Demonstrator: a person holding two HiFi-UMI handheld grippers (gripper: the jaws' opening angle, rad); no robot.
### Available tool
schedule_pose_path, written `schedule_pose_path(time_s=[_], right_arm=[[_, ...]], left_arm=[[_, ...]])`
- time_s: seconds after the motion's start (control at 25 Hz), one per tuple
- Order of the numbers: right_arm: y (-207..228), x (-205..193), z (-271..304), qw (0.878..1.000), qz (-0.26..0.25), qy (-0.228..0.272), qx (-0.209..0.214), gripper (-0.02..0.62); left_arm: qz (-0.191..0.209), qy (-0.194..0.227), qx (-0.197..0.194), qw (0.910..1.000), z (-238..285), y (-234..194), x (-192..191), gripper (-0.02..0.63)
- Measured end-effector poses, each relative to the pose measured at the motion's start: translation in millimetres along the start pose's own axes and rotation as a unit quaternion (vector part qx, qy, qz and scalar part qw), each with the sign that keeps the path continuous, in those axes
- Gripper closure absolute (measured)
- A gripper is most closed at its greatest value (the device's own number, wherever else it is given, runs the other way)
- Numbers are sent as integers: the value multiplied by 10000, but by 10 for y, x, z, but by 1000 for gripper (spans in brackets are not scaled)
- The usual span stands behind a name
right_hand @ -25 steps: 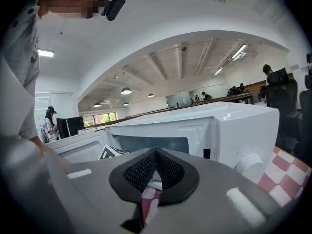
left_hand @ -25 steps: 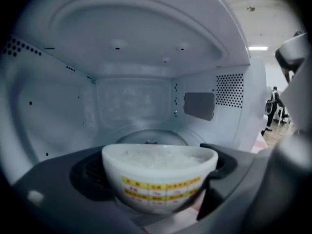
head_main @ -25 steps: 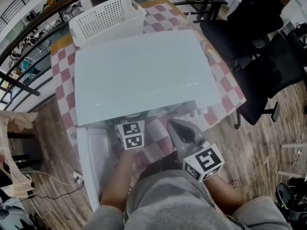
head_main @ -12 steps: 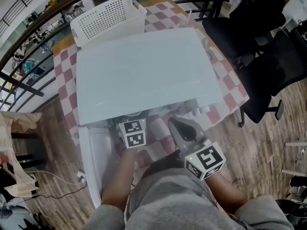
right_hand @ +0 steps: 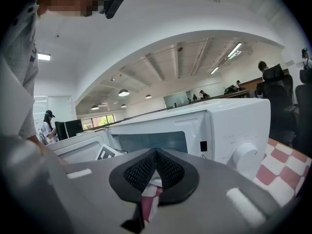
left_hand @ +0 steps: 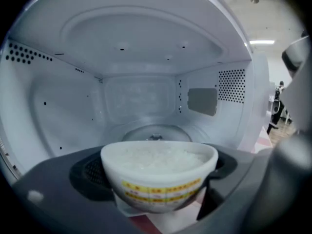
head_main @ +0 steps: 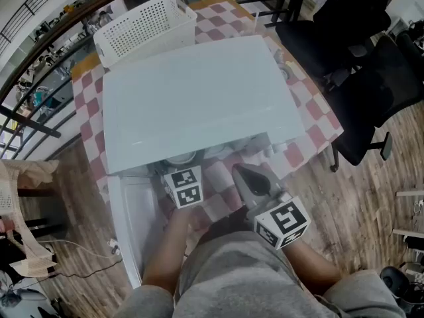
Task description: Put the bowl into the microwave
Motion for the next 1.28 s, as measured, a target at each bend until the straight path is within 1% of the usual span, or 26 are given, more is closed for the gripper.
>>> schedule_pose_path(time_s=[0.04, 0.24, 0.48, 0.72, 0.88, 0.96, 1.12, 1.28], right_arm=[[1, -7, -6, 10000, 7, 0, -6, 603], [7, -51, -18, 10000, 55, 43, -30, 603], [15, -29, -6, 9999, 33, 86, -43, 603], [37, 1, -26, 9999, 34, 110, -100, 603], [46, 5, -44, 9998, 16, 150, -127, 603], [44, 17, -59, 9997, -12, 191, -143, 603], [55, 113, -120, 9992, -150, 300, -217, 603], [86, 181, -216, 9983, -232, 401, -349, 603]], left_arm=[[0, -33, 9, 10000, 13, -7, -6, 66], [-33, -392, -189, 9990, 124, 9, -70, 88], [-64, -432, -293, 9986, 122, 11, -61, 91], [-37, -372, -463, 9982, 97, 31, -54, 78], [-100, -357, -568, 9977, 82, 13, -74, 78], [-138, -339, -578, 9977, 53, -9, -77, 78], [-131, -161, -620, 9979, -24, -66, -69, 78], [-240, -125, -614, 9977, -154, -133, -79, 78]])
Point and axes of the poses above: the fingertips, and each gripper's own axes: z forward along the fingers, y to its right, x out of its top, the point moved 8 cm from there along -z, backward along the fingers, and after that the axes turned 13 degrees about x, right-handed, at the moved point
